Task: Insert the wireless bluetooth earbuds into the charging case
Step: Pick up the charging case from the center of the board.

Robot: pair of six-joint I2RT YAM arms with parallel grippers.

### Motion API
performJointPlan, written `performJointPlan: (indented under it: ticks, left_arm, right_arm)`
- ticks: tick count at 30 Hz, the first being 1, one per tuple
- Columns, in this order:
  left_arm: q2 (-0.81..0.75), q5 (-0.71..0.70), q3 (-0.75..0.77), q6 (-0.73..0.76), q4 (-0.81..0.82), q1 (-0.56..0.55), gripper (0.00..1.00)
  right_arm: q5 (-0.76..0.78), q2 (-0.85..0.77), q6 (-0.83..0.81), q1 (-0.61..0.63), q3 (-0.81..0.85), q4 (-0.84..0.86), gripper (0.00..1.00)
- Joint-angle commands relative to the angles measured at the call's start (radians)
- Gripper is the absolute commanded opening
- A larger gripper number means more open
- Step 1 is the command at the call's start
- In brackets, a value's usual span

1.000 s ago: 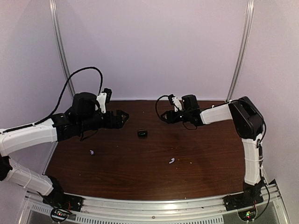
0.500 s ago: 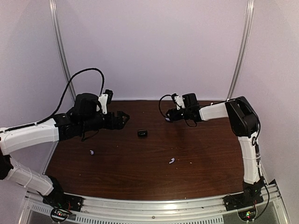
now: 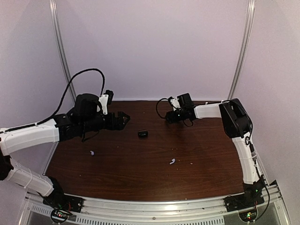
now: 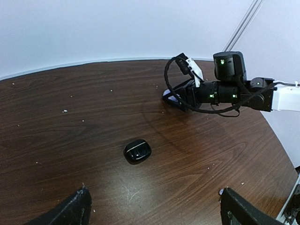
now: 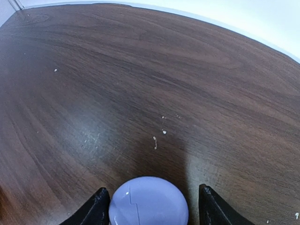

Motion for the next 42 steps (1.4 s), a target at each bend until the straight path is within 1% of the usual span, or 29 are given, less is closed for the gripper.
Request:
performJointPlan:
  ticks: [1,6,8,10,14,19,25,27,29,33,36,37,39,42]
  left_arm:
    - [-0.021,0.008,0.012,0.005,0.038,0.007,0.98]
    - [-0.024,0.013,0.019,0.006,0.028,0.007,0.98]
    - [-0.025,0.012,0.02,0.008,0.027,0.007,0.98]
    - [-0.027,0.01,0.019,0.009,0.026,0.007,0.98]
    - [-0.027,0.003,0.013,0.01,0.026,0.007,0.98]
    - [-0.021,0.007,0.018,0.011,0.027,0.007,0.98]
    - [-0.016,0.008,0.027,0.018,0.031,0.007,0.98]
    - [-0.013,0.006,0.024,0.018,0.033,0.007,0.98]
    - [-0.013,0.006,0.021,0.014,0.035,0.007,0.98]
    - [-0.016,0.02,0.014,0.009,0.043,0.01,0.98]
    - [-0.021,0.032,0.002,-0.003,0.043,0.028,0.98]
    - [-0.024,0.058,-0.006,-0.011,0.052,0.043,0.98]
    - [-0.031,0.176,-0.026,-0.031,0.083,0.085,0.98]
    - [-0.033,0.275,-0.054,-0.05,0.145,0.128,0.97]
  right_arm:
    - [0.097,0.058,-0.044,0.027,0.101,-0.136,0.65]
    - [0.137,0.1,-0.049,0.035,0.172,-0.198,0.61]
    - [0.147,0.107,-0.053,0.035,0.185,-0.211,0.59]
    - [0.151,0.107,-0.053,0.035,0.183,-0.218,0.58]
    - [0.15,0.089,-0.054,0.035,0.142,-0.21,0.57]
    - [0.114,0.037,-0.035,0.026,0.046,-0.156,0.57]
    - [0.073,0.001,-0.023,0.018,-0.026,-0.102,0.45]
    - [0.052,-0.024,-0.03,0.017,-0.056,-0.08,0.38]
    - [0.018,-0.063,-0.043,0.018,-0.103,-0.044,0.33]
    - [-0.043,-0.18,-0.053,0.021,-0.247,0.055,0.3]
    - [-0.113,-0.315,-0.086,0.028,-0.434,0.216,0.3]
    - [-0.138,-0.363,-0.095,0.032,-0.495,0.269,0.3]
    - [-0.19,-0.447,-0.124,0.042,-0.598,0.353,0.3]
    - [-0.255,-0.556,-0.172,0.069,-0.734,0.454,0.3]
